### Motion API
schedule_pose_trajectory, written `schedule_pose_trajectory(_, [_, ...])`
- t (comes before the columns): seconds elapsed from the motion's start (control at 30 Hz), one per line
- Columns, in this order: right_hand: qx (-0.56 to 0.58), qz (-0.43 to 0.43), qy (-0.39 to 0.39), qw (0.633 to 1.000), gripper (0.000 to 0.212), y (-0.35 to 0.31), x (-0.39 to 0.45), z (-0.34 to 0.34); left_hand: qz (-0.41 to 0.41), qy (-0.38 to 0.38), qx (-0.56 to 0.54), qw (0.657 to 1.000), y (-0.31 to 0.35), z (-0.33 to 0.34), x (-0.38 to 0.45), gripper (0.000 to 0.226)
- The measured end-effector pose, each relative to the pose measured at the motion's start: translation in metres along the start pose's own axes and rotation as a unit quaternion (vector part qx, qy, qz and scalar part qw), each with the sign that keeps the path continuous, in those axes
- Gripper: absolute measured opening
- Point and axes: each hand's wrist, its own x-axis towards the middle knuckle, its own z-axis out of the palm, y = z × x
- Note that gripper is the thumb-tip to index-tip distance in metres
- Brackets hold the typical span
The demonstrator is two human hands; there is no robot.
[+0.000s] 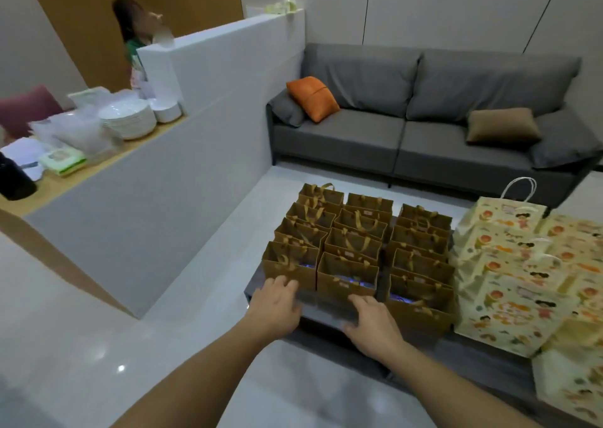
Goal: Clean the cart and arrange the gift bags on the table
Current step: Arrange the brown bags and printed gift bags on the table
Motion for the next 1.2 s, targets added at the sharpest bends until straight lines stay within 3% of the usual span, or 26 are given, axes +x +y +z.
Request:
schedule_pose_trajectory(0.3, [-0.007,0.055,-0.030,0.998,0.071,-0.037,0.050,0.040,0.014,-0.056,-0.002,0.998,-0.076,0.004,0.050,0.032])
schedule_pose_trajectory(0.53, [0.003,0.085,-0.026,0.996,0.072,-0.034,0.112,0.030,0.055,-0.073,-0.011,0.996,-0.078,0.004,0.129,0.050])
schedule_pose_trajectory(0.77, [0.044,0.142,-0.030,0.988,0.064,0.006,0.190,0.023,0.083,-0.094,-0.017,0.992,-0.061,0.028,0.224,0.042])
schedule_pose_trajectory(1.03, [0.005,0.148,-0.046,0.988,0.042,0.087,0.288,0.002,0.095,-0.192,0.001,0.977,-0.031,0.060,0.312,0.043])
schedule_pose_trajectory(1.2, [-0.022,0.144,-0.053,0.988,0.049,0.122,0.340,0.007,0.082,-0.220,-0.002,0.972,-0.013,0.079,0.353,0.039])
